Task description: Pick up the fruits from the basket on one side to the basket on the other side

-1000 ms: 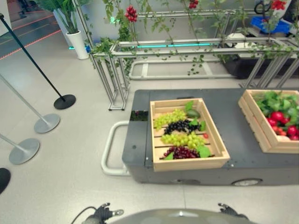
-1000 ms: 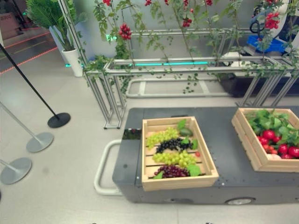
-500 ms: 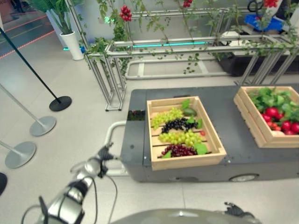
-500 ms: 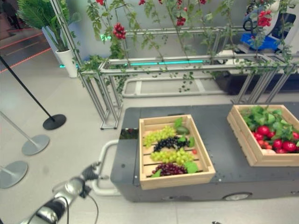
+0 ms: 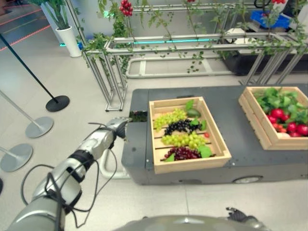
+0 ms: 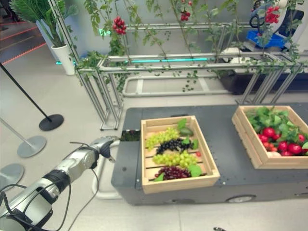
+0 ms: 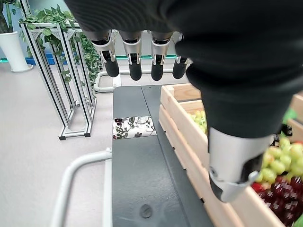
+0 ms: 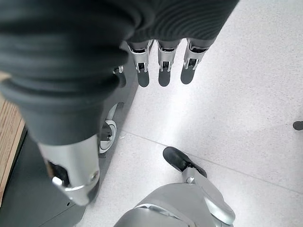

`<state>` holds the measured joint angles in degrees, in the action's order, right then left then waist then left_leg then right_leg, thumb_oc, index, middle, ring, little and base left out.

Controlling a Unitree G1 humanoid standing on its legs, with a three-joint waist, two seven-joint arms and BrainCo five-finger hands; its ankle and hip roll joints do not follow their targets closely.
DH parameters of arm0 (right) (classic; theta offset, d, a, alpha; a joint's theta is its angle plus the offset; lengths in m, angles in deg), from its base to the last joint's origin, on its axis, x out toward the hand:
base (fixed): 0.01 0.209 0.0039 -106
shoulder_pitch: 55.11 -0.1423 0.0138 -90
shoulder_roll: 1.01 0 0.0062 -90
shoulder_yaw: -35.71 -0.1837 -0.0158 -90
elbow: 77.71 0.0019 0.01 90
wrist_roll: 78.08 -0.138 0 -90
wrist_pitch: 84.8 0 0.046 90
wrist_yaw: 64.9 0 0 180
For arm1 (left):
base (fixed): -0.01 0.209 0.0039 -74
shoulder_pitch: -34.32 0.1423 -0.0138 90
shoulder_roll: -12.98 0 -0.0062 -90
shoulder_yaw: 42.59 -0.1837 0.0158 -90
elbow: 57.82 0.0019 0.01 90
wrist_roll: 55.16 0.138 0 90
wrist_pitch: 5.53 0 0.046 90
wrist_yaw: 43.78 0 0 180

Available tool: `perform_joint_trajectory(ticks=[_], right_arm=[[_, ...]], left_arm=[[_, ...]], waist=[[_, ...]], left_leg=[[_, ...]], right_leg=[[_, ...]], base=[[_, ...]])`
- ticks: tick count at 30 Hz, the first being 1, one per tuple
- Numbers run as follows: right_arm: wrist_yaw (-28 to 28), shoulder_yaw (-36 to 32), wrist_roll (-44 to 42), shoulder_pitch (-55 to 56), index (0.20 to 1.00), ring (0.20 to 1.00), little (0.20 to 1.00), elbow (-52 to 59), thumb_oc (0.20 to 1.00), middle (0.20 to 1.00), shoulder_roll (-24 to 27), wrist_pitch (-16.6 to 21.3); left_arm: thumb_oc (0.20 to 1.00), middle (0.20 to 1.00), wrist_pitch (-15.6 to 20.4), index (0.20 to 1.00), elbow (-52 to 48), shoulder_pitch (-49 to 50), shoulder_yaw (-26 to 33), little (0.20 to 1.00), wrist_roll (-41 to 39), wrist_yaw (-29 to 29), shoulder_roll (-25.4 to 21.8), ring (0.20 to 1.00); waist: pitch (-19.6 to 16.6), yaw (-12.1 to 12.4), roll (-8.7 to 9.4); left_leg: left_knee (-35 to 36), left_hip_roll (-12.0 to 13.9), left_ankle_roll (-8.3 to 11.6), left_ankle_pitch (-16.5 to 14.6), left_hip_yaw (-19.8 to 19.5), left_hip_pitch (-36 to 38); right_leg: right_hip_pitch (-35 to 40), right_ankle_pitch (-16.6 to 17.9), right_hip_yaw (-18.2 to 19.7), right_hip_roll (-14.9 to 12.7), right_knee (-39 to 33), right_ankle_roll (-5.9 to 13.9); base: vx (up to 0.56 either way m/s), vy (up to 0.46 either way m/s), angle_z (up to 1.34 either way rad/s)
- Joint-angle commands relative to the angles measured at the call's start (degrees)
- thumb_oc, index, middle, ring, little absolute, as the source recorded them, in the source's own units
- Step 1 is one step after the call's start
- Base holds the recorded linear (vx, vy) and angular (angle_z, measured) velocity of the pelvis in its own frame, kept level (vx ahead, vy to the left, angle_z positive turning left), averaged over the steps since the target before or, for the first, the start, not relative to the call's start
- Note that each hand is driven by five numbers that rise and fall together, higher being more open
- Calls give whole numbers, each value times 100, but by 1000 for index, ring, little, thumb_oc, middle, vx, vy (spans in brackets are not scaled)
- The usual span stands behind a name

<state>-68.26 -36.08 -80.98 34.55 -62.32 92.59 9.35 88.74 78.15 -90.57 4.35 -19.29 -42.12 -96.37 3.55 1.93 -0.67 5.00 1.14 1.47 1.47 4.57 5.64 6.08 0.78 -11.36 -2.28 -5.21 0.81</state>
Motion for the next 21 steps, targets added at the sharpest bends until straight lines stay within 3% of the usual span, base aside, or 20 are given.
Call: perform_joint_trajectory(ticks=[1, 7, 12, 21], right_arm=[[-53, 270, -10, -154, 1000, 1000, 1000, -90, 1000, 1000, -63, 10], [-50, 310, 16, -233, 1000, 1000, 1000, -68, 1000, 1000, -49, -13], [-38, 363, 50, -322, 1000, 1000, 1000, 3, 1000, 1000, -14, -23], [-100, 310, 47, -384, 1000, 1000, 1000, 55, 1000, 1000, -47, -89]], left_arm=[[1000, 1000, 132, 1000, 30, -605, -239, 1000, 371, 137, -183, 1000], [1000, 1000, 37, 1000, 3, -827, -433, 1000, 459, 245, 320, 1000], [1000, 1000, 31, 1000, -361, -1045, -541, 1000, 488, 340, 365, 1000], [1000, 1000, -116, 1000, -1588, -924, -165, 1000, 291, 619, 127, 1000]], waist=[[-57, -119, 136], [37, -215, 119], [148, -266, 111], [299, -298, 82]], left_leg=[[-25, -81, 52, -289, -43, 67], [-13, -78, 49, -286, -18, 21], [-14, -62, 52, -262, 12, -80], [-11, -64, 62, -210, 40, -293]], right_leg=[[-103, 287, 41, -526, 167, 656], [-185, 300, 89, -511, 169, 652], [-311, 323, 120, -506, 193, 641], [-579, 350, 183, -460, 225, 605]], base=[[0, 0, 0], [12, 3, -3], [-1, -3, -2], [1, -24, -8]])
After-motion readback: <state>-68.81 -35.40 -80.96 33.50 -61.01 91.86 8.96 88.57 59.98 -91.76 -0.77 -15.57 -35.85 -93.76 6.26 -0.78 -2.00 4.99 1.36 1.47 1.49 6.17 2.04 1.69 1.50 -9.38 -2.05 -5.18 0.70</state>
